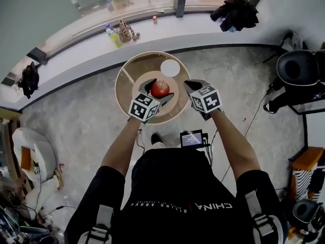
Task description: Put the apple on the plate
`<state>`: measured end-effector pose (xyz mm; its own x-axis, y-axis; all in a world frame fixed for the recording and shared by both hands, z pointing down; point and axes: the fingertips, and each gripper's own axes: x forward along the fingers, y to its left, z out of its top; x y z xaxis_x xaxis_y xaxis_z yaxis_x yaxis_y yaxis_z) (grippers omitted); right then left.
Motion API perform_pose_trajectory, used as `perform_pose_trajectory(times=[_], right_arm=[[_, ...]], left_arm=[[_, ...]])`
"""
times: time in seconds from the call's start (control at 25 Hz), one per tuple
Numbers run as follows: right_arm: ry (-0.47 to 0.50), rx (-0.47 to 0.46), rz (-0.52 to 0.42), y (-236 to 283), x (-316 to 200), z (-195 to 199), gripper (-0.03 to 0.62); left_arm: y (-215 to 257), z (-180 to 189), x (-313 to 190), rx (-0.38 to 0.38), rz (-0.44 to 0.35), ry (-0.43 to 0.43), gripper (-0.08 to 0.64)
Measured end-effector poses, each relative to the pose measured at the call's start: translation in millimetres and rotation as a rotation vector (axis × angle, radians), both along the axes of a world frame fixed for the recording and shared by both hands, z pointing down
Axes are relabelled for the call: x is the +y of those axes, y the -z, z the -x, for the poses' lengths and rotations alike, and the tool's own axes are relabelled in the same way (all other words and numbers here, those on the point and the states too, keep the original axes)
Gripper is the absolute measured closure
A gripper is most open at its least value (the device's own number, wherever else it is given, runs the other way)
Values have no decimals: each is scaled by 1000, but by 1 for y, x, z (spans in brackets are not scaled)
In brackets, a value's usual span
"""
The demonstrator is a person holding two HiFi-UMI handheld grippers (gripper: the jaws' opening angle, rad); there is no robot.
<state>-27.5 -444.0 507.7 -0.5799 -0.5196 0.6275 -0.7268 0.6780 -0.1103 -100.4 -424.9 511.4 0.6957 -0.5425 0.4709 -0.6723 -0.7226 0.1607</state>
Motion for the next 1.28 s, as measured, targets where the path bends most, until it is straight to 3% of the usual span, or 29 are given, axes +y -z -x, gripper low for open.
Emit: perform_pose_trajectory(times=[0.36,0.6,1.0,1.12,1.16,1.2,1.28], right_arm=[[-86,-2,35,-33,-17,20,560],[-59,5,74,-78,-72,-1,560],[1,-70,147,-201,-202,-12,560],[33,-159,205,-237,-229,3,560],[50,-208,243,-246,-236,9,522],[70,-255,285,-254,-241,15,370],[110,-293,345,-274,-251,24,308]], left_arm=[[-29,19,-32,4,-14,-48,163],[-64,-7,-97,-11,-44,-26,163],[-206,-39,-233,-46,-59,28,163],[-260,-43,-262,-73,-93,17,163],[-279,-45,-269,-76,-97,15,163],[-295,-47,-275,-77,-97,15,163],[-321,-51,-285,-83,-100,16,163]])
